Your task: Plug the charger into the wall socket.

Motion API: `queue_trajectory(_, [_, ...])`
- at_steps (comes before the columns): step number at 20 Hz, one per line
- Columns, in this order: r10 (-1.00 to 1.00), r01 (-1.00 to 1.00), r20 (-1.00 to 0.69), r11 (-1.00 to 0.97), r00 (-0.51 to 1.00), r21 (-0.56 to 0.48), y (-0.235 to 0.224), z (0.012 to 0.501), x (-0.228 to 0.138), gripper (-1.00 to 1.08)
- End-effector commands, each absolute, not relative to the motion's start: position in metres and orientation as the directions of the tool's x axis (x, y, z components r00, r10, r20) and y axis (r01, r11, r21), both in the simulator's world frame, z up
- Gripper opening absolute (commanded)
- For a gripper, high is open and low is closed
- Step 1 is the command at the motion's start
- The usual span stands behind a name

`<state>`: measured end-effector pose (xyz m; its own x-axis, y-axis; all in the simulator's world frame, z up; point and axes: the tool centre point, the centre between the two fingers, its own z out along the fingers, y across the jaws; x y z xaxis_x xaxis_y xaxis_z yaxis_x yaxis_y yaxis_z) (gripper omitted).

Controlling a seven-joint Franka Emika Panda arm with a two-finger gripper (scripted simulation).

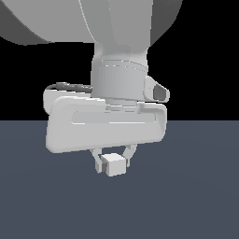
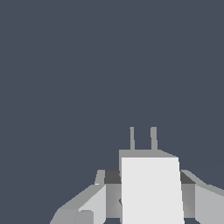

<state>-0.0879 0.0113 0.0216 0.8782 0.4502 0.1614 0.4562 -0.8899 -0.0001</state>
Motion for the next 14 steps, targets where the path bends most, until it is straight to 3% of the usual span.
queue_trajectory(1, [0.419,0.425,0.163,-0.905,0.893,0.0,0.018,0.026,-0.085,-1.0])
queue_trajectory(14, [0.186,0.189,0.165,-0.982,0.969,-0.001,0.054,0.054,-0.056,-1.0])
